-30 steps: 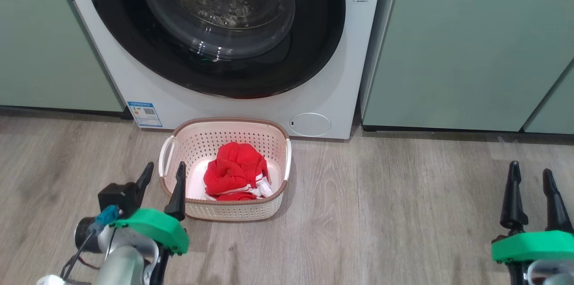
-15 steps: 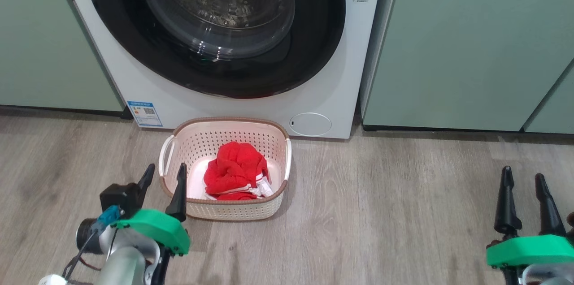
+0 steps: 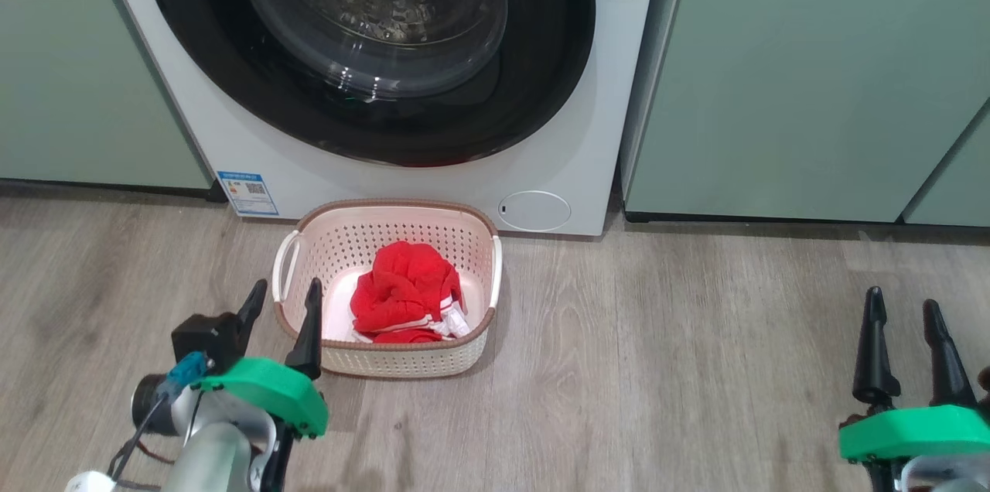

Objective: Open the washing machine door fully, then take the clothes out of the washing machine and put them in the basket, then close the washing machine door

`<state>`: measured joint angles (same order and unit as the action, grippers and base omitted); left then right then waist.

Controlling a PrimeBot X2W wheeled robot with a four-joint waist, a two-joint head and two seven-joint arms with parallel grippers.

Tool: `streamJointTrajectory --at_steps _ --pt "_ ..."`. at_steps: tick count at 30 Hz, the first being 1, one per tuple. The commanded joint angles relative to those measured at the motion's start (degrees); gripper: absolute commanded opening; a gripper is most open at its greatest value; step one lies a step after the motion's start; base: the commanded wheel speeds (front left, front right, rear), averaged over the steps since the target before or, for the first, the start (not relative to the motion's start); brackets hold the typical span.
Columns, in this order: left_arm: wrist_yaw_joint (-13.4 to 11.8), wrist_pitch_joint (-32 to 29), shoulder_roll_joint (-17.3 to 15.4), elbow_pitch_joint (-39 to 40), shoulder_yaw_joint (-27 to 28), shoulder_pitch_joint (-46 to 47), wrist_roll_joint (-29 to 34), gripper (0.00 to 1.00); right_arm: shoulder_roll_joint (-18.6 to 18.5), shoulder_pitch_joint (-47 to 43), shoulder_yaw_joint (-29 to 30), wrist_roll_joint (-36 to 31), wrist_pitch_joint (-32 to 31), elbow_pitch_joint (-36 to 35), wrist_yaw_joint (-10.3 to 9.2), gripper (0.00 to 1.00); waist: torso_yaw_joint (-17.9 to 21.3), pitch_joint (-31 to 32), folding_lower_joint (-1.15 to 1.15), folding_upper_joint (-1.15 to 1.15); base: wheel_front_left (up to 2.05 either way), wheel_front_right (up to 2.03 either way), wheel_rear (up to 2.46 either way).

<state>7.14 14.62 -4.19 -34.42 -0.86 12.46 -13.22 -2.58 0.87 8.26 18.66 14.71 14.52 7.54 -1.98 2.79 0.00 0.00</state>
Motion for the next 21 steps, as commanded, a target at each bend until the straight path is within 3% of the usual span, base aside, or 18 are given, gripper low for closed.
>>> streamJointTrajectory --at_steps 1,4,5,11,21 --pt "0.4 0.4 -0.6 1.6 1.9 3.5 -0.1 1.00 -0.3 1.3 -1.2 -0.1 0.3 -1.6 -0.05 1.00 0.0 0.0 0.00 0.00 0.00 0.00 0.00" --pt "0.4 0.4 -0.6 1.7 1.9 3.5 -0.3 1.00 -0.3 1.3 -1.2 -0.1 0.3 -1.6 -0.05 1.00 0.0 -0.1 0.00 0.00 0.00 0.00 0.00" --pt "0.0 0.0 0.1 0.0 0.1 0.1 -0.1 0.00 0.0 0.0 0.0 0.0 0.0 0.0 0.00 0.00 0.0 -0.1 0.00 0.00 0.00 0.00 0.00" --pt "-0.1 -0.2 0.9 -4.2 -0.1 -5.1 -0.2 0.00 0.7 -1.6 -0.3 0.2 -0.1 5.6 0.00 0.00 0.0 -0.1 0.00 0.00 0.00 0.00 0.00" --pt "0.0 -1.9 0.9 -2.4 0.7 -5.1 -6.5 0.00 0.6 -1.0 -0.3 6.1 -1.9 5.1 0.00 0.00 0.2 -0.3 0.00 0.00 0.00 0.00 0.00"
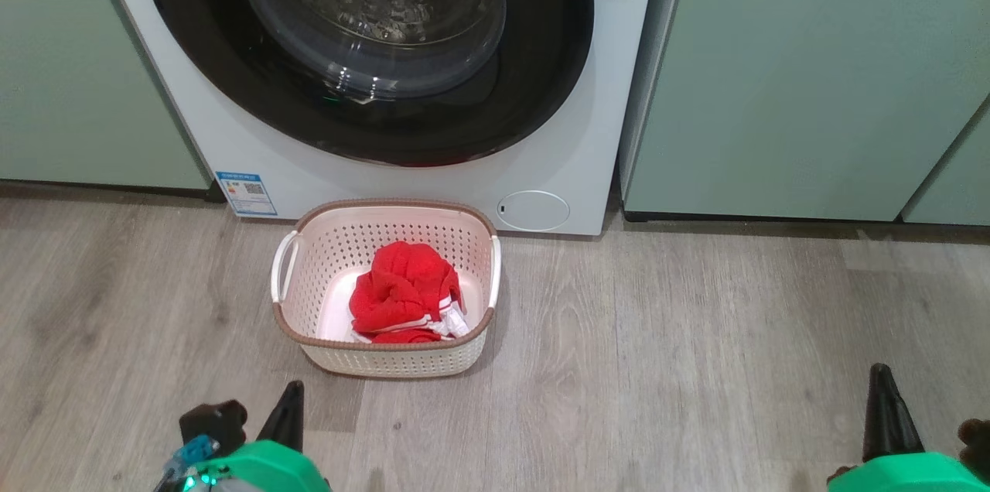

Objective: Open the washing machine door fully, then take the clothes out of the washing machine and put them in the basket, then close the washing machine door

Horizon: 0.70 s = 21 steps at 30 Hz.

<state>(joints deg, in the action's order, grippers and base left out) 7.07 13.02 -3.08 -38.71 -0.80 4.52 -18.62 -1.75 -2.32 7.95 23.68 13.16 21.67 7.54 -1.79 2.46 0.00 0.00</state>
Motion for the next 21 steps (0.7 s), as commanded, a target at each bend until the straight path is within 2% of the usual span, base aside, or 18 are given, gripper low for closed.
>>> streamJointTrajectory --at_steps 1,21 --pt "0.0 -0.4 -0.2 1.9 0.6 2.8 -1.1 0.00 -0.2 2.2 0.0 1.0 -0.3 -2.0 0.00 0.00 0.0 0.0 0.00 0.00 0.00 0.00 0.00" --pt "0.1 -3.6 -0.1 6.0 1.7 2.5 -13.7 0.00 -0.4 3.2 -0.3 12.8 -3.7 -3.1 -0.01 0.00 0.3 -0.5 0.00 0.00 0.00 0.00 0.00"
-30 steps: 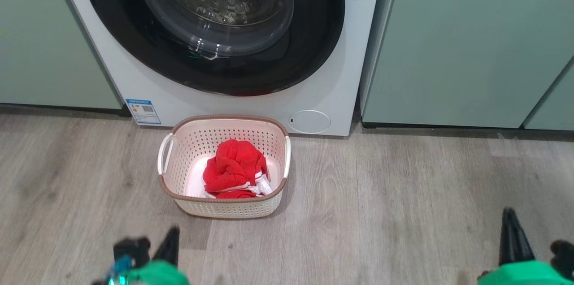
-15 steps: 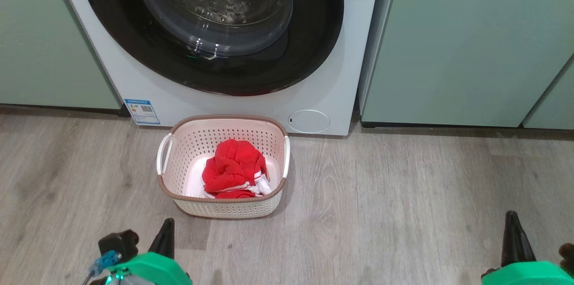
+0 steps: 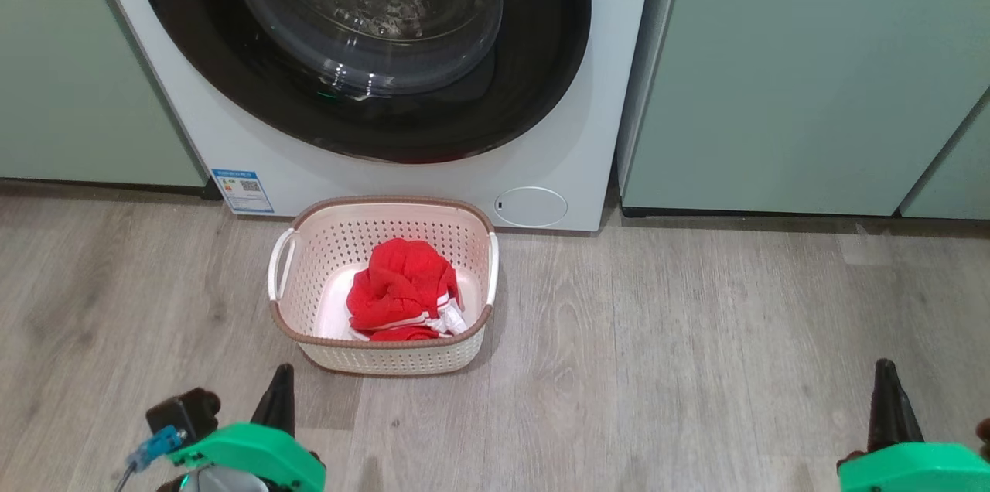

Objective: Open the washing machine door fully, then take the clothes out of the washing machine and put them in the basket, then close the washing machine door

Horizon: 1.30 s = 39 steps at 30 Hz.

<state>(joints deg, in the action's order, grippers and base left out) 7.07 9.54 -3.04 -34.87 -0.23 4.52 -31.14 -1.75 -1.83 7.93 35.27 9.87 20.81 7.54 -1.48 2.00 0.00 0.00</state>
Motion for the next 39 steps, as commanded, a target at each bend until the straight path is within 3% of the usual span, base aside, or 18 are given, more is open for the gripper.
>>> streamJointTrajectory --at_steps 1,39 --pt "0.1 -0.3 -0.1 2.4 1.1 2.5 -1.8 0.00 -0.4 2.8 -0.3 1.8 -0.5 -2.3 -0.01 0.00 0.0 0.0 0.00 0.00 0.00 0.00 0.00" --pt "0.2 -6.7 0.0 9.8 3.4 2.2 -25.8 0.00 -0.7 4.9 -0.7 24.1 -6.9 -4.1 -0.03 0.00 0.6 -0.9 0.00 0.00 0.00 0.00 0.00"
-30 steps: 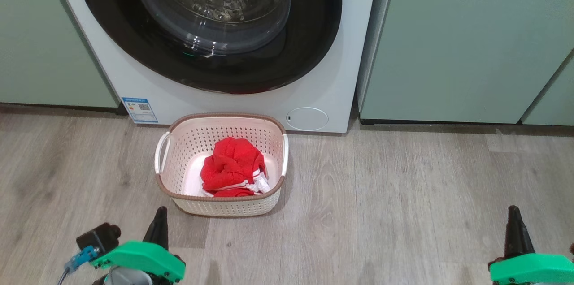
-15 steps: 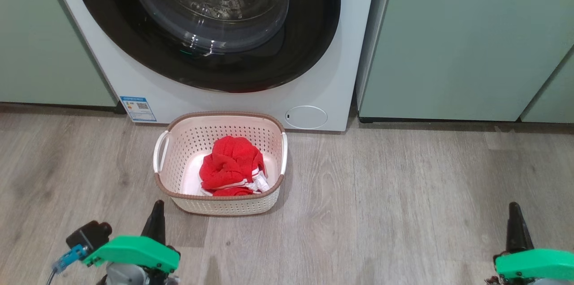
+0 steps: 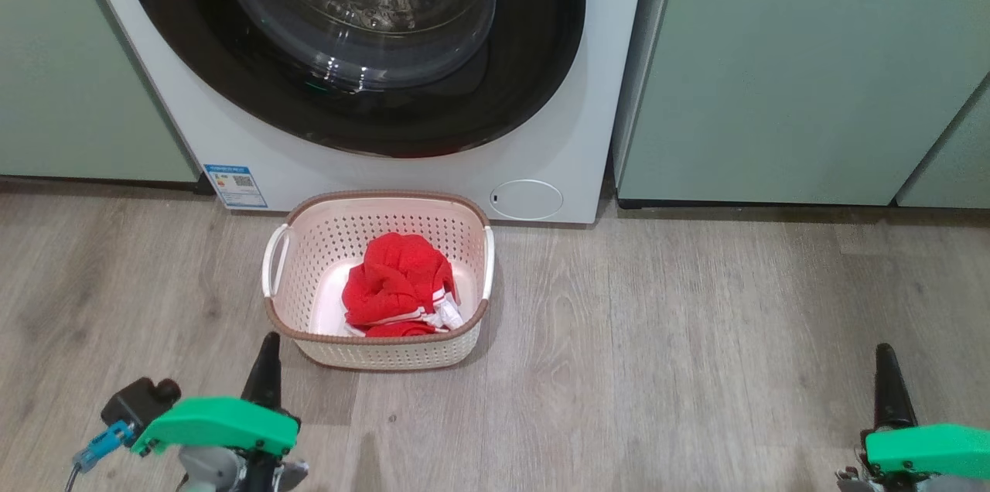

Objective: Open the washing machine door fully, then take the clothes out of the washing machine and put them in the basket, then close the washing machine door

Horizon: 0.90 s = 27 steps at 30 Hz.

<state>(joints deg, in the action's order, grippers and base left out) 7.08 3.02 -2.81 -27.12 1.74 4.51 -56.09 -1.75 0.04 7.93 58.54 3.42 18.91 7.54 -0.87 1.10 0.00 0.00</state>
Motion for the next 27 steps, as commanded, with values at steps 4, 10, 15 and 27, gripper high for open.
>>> streamJointTrajectory --at_steps 4,10,15,27 --pt "0.2 -0.8 -0.2 2.9 1.7 2.2 -3.4 0.00 -0.7 3.3 -0.8 3.2 -1.2 -2.4 -0.03 0.00 0.1 -0.1 0.00 0.00 0.00 0.00 0.00" --pt "0.3 -1.8 -0.2 4.0 2.1 2.1 -7.1 0.00 -0.8 3.6 -0.9 6.7 -2.2 -2.7 -0.03 0.00 0.2 -0.2 0.00 0.00 0.00 0.00 0.00" --pt "0.3 -2.7 -0.2 5.0 2.4 2.1 -10.3 0.00 -0.8 3.9 -0.9 9.6 -3.0 -2.9 -0.04 0.00 0.2 -0.3 0.00 0.00 0.00 0.00 0.00" --pt "0.3 -4.7 -0.2 7.4 3.1 1.9 -17.9 0.00 -0.9 4.5 -1.1 16.7 -5.1 -3.5 -0.04 0.00 0.4 -0.6 0.00 0.00 0.00 0.00 0.00"
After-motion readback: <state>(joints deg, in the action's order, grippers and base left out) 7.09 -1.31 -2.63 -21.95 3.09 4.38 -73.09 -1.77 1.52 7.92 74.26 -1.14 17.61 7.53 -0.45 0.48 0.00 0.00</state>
